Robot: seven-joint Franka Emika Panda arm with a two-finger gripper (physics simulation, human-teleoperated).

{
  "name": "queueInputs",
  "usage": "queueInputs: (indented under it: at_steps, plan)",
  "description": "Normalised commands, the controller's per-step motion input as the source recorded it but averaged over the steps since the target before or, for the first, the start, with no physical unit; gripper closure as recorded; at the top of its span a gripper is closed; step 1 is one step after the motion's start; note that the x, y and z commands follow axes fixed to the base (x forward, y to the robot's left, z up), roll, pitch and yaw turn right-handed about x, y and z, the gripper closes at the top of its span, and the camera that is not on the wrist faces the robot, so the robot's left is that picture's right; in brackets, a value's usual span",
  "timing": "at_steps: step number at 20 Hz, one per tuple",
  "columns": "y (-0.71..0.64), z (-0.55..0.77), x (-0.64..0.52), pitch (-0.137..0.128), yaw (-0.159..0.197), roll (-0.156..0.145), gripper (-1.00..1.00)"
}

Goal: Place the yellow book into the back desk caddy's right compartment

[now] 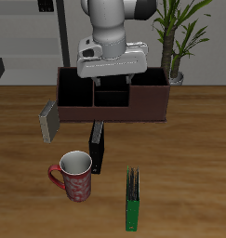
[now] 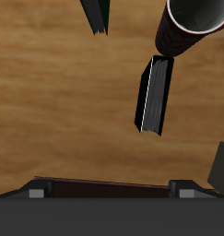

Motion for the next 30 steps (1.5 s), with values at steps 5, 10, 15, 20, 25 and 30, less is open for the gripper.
queueInputs:
  at_steps: [5,10,15,20,25,30]
  plan:
    - [-0.56,-0.1,-0.03,-0.023,0.011,0.043,-1.0]
    - [-0.62,-0.1,-0.07,-0.027,-0.001,0.005,-1.0]
    - [-0.53,-0.11,-0.13,-0.055,-0.024,-0.032,-1.0]
    - [-0.65,-0.18,-0.13,-0.046,0.006,-0.05,-1.0]
    - [-0.49,-0.22,-0.11,-0.01,0.01,-0.077,-1.0]
    - [-0.22,-0.24,-0.19,-0.029,0.018,-0.032,-1.0]
